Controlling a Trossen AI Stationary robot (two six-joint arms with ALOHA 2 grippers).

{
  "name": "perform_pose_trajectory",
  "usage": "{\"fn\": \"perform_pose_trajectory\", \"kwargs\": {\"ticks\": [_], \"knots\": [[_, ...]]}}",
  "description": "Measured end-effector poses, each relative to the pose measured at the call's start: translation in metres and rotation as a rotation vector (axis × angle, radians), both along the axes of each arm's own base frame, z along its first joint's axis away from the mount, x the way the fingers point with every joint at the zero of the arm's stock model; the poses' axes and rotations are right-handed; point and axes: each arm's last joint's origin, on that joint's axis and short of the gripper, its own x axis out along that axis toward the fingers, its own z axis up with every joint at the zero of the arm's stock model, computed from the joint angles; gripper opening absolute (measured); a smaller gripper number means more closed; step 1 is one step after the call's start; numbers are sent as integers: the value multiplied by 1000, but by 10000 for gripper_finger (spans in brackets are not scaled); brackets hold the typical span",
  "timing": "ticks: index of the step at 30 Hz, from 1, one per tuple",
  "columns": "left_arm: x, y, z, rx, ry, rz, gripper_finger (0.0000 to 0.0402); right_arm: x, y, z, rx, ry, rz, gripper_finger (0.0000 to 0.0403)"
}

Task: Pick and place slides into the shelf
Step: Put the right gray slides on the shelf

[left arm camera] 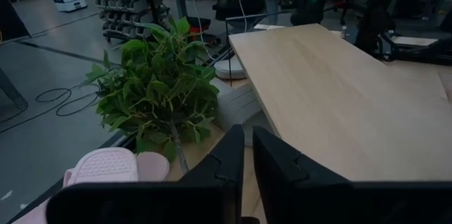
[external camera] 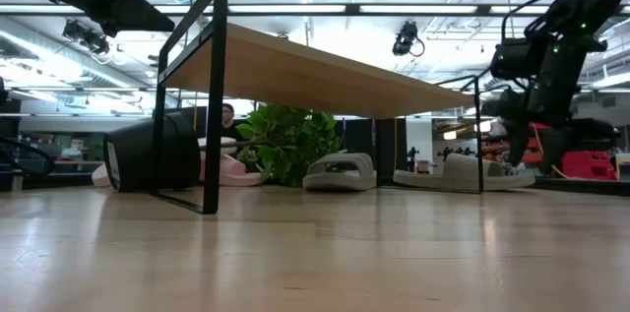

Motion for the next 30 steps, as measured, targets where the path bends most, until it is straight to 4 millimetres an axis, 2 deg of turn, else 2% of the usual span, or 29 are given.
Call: {"fn": "perform_pose_trajectory", "kwargs": {"ticks": [5,10,20,23,25,30], "knots": [[0,0,0,0,0,0,36,-3,6,-19,7,-18,-56,244],[0,0,-1,-2,14,1,30,-4,9,-34,-27,-111,-106,248],[-1,0,-3,-8,31,2,40,-3,7,-39,-88,-141,-110,229],[-1,0,-3,-8,31,2,38,-3,6,-39,-111,-146,-96,203],[-1,0,-3,-8,31,3,34,-2,6,-39,-123,-138,-79,171],[-1,0,-3,-8,31,3,28,-2,4,-38,-152,-118,-48,43]]}}
